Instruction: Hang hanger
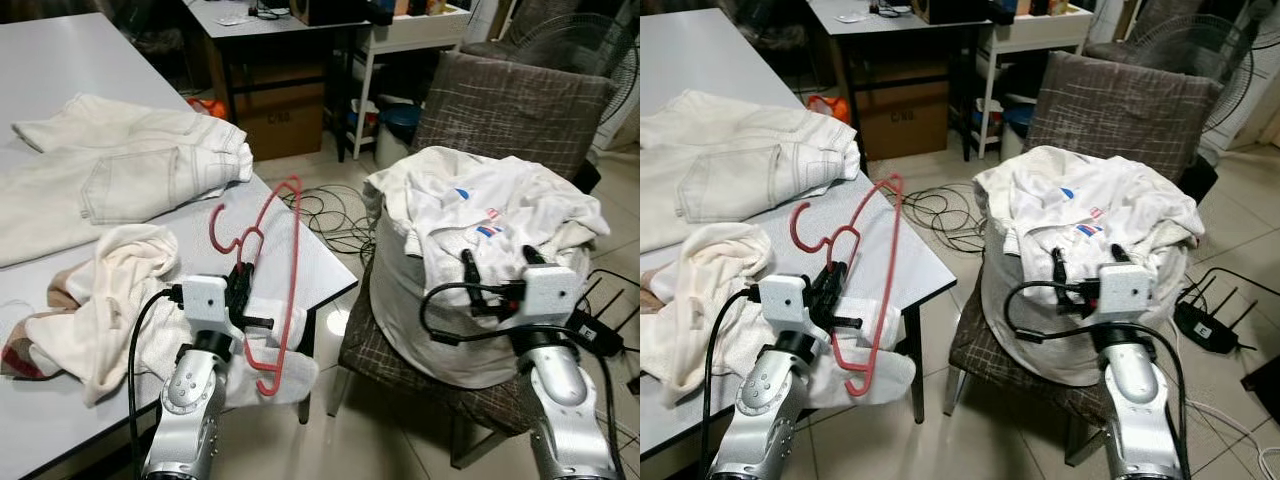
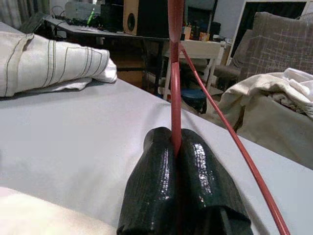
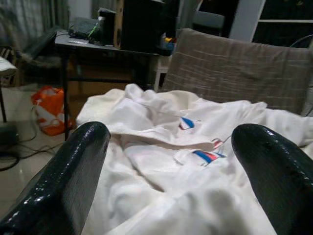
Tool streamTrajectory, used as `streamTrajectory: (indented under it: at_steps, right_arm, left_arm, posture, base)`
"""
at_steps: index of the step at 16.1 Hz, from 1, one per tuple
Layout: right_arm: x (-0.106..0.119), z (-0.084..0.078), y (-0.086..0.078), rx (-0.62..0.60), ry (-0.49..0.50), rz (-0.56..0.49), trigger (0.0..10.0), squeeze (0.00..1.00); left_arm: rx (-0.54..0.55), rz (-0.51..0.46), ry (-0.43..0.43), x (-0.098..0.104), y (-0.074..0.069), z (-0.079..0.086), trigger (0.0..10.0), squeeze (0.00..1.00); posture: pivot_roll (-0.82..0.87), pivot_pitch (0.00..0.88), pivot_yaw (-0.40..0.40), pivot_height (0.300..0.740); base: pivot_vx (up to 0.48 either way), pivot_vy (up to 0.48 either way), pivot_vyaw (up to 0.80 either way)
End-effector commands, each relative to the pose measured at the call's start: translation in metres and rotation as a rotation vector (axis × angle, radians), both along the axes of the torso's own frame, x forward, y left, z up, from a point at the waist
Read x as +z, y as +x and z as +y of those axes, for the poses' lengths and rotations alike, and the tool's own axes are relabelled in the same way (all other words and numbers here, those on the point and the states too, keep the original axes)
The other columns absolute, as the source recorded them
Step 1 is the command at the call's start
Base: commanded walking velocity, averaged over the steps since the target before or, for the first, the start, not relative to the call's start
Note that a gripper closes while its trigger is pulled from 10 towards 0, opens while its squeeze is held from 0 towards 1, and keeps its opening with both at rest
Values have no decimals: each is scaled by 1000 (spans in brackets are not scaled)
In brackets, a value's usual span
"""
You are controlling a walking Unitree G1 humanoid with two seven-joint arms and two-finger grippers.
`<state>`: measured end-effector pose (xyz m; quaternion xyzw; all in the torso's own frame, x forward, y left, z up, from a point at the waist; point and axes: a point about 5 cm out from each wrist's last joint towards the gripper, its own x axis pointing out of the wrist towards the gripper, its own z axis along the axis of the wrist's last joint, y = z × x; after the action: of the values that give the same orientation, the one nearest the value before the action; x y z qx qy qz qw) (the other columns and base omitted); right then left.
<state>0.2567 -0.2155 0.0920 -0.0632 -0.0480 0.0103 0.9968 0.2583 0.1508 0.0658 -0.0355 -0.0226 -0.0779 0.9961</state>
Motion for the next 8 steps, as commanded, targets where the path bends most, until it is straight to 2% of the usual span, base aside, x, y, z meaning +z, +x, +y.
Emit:
streamTrajectory:
  at_steps: [1, 2, 4, 6, 8]
  right_arm:
    - [-4, -1, -2, -5, 11, 20, 10000, 0]
    - [-6, -1, -4, -9, 15, 30, 10000, 0]
    - [-4, -5, -6, -34, 19, 20, 10000, 0]
    - [-3, -11, -12, -67, 22, 12, 10000, 0]
    - [-3, -10, -17, -76, 23, 8, 10000, 0]
  left_arm:
    - [16, 29, 42, -3, -2, 6, 10000, 0]
    - [4, 12, 53, 2, 0, 8, 10000, 0]
    - [5, 35, 27, 0, 4, 9, 10000, 0]
    - [9, 62, 37, -4, 9, 2, 10000, 0]
    - [-18, 69, 59, -3, 13, -4, 10000, 0]
  posture:
    - [-61, 0, -22, 740]
    - [-65, 0, -18, 740]
    - [-105, 0, 14, 740]
    - [-139, 0, 41, 740]
    - [-164, 0, 63, 740]
  base:
    - [0, 0, 0]
    - [0, 0, 0]
    - [0, 0, 0]
    - [0, 0, 0]
    - [0, 0, 0]
